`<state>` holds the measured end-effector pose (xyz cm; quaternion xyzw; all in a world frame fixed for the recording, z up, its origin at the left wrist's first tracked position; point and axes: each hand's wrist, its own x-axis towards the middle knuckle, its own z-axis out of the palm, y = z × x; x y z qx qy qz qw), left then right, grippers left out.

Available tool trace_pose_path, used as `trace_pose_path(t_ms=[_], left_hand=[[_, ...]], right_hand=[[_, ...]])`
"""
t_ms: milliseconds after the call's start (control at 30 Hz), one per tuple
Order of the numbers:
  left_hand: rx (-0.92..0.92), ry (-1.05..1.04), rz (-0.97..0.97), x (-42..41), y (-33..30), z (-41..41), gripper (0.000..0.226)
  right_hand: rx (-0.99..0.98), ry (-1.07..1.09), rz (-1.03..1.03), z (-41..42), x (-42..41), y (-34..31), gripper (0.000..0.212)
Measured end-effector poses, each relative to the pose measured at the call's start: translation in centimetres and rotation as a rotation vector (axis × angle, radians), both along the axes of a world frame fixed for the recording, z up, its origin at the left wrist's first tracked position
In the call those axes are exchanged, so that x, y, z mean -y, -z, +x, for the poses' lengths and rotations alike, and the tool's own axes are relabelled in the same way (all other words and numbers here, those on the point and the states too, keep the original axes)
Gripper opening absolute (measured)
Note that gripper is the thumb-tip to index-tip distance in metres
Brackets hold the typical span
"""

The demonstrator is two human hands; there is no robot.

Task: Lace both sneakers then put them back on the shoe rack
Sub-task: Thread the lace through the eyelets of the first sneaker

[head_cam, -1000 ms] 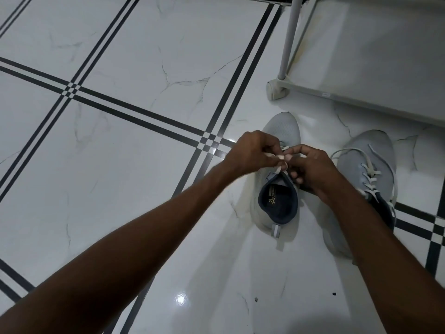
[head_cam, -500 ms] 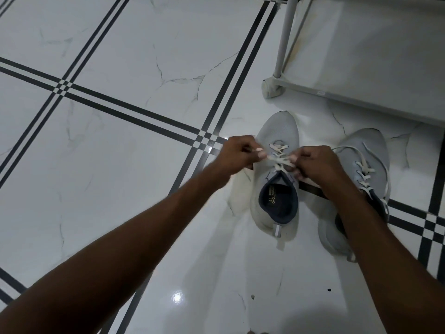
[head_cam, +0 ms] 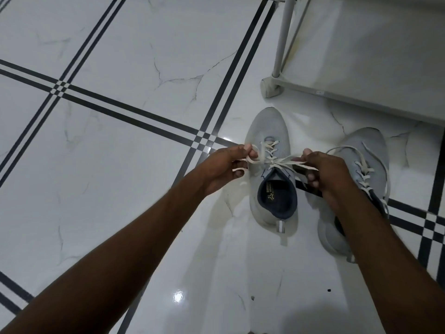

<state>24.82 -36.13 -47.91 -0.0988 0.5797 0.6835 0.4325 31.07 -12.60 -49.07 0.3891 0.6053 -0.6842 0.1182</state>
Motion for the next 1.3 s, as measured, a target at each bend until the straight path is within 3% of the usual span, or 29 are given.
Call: trace_pose_path(t_ms=[100, 200, 400, 500, 733, 1300], left_hand=[[0.055, -0.092, 0.024, -0.6, -0.2, -0.2, 0.023], [0.101, -0.183, 0.033, -0.1, 0.0, -0.4, 0.023], [0.279, -0.164, 0.3, -0.5, -0.3, -0.4, 0.022], [0.291, -0.134, 0.266, -1.5, 0.5, 0.2, 0.033], [0.222, -0.063, 0.14, -1.3, 2.2, 1.0, 0.032], [0.222, -0.012, 0.09, 1.1, 3.1, 2.3, 0.032]], right_hand=[[-0.075, 0.034, -0.427, -0.5, -0.4, -0.5, 0.032], [-0.112, 0.06, -0.731, -0.5, -0.7, -0.7, 0.015], [-0.147, 0.056, -0.997, -0.7, -0.2, 0.6, 0.012], [-0.066, 0.053, -0.967, -1.6, 0.2, 1.0, 0.011], [0.107, -0.013, -0.76, -3.5, -0.2, 2.0, 0.026], [0.249, 0.102, -0.623, -4.1, 0.0, 2.9, 0.032]])
